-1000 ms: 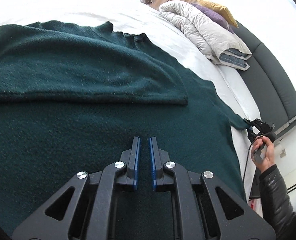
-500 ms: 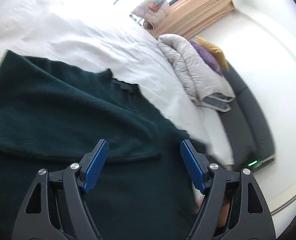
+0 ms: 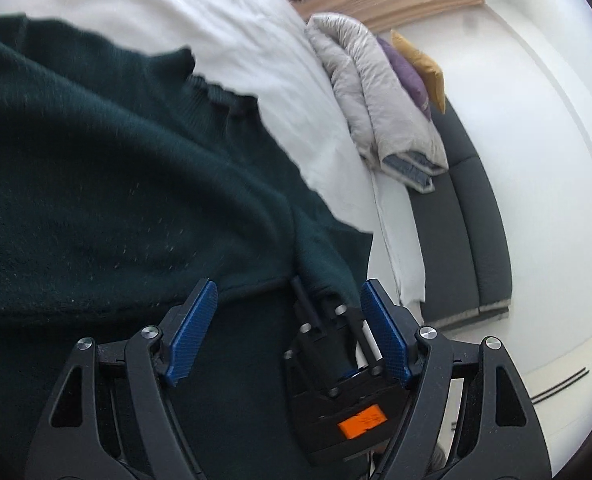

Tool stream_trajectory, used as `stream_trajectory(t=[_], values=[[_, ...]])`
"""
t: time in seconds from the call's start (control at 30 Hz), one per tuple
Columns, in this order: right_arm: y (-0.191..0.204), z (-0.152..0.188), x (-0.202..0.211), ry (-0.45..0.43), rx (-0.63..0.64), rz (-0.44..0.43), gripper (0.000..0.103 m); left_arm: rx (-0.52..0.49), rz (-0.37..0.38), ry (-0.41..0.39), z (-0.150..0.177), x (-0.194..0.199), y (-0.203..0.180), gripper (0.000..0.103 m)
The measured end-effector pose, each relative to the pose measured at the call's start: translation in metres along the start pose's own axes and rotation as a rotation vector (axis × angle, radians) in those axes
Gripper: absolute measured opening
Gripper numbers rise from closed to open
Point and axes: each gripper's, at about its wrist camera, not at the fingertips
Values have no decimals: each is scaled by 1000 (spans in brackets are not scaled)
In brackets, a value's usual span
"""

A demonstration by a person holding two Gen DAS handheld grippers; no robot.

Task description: Fold small clothes

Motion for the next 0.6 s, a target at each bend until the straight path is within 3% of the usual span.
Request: stream_trajectory(t=[0.1,0.17,0.23,0.3,0.47,0.57,0.6], values=[[3,2,0,-1,70,10,8,-36,-14,7,-8,-4,-4,74],[-14,6,-4,-11,-71,-104,21,-69,-18,-17,-12,3,-12,74],[-47,22,-8,-46,-365,-300,57,-75,-4,-34,-11,9,-15,74],[-70,44,-12,-91,-654,-431,71,-57,2,-44,-8,15,-9,74],[-94,127,-45,-168,-1469,-783,72,-8,-2,-47,2,27,11,74],[-74,167,-68,-170,-1914,-928,72,5,8,-54,5,31,16,74],[-72,172,-73,-177,-1990,-944,70,1,7,-54,5,31,16,74]])
Point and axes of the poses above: each gripper's, at about its wrist camera, not at the fingertips, and x roughly against the way its jaws point, y to its left, z to its underside, and after that the axes turned 12 degrees about x, right-handed
